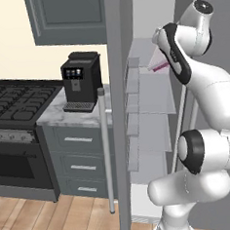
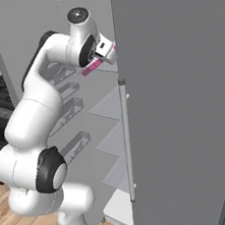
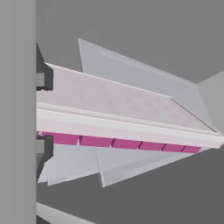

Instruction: The ice cube tray has been filled with water. Take the tray and place it in the freezer to make ice. Close the freezer door after placing the tray.

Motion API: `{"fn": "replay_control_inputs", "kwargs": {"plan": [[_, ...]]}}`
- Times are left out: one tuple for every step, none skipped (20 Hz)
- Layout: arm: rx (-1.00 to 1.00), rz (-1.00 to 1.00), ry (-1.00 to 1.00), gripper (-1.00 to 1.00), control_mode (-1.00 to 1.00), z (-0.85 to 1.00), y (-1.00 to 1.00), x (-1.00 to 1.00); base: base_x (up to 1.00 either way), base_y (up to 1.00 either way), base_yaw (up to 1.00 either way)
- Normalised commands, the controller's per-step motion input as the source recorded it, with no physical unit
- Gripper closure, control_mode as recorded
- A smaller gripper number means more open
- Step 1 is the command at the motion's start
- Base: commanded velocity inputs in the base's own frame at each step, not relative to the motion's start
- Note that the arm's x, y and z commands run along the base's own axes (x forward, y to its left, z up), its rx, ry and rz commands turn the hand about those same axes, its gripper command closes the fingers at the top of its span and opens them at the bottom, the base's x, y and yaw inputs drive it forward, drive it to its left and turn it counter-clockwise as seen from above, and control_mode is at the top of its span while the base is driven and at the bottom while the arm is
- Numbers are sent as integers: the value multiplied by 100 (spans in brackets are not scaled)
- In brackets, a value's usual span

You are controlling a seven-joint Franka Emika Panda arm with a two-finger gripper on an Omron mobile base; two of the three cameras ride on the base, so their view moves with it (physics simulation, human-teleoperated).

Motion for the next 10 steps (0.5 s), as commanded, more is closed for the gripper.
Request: {"fn": "replay_control_inputs", "kwargs": {"plan": [[-1,0,0,100,-100,0,0,56,0,0,0],[-3,0,0,100,-100,0,0,57,0,0,0],[-4,0,0,100,-100,0,0,60,0,0,0],[-5,0,0,100,-100,0,0,51,0,0,0],[-5,0,0,100,-100,2,0,33,0,0,0],[-3,0,0,100,-100,6,0,34,0,0,0],[-5,0,0,100,-100,10,3,32,0,0,0],[-3,0,1,100,-100,11,0,43,0,0,0],[-4,0,4,100,-100,16,3,36,0,0,0],[-5,0,5,100,-100,19,6,38,0,0,0]]}}
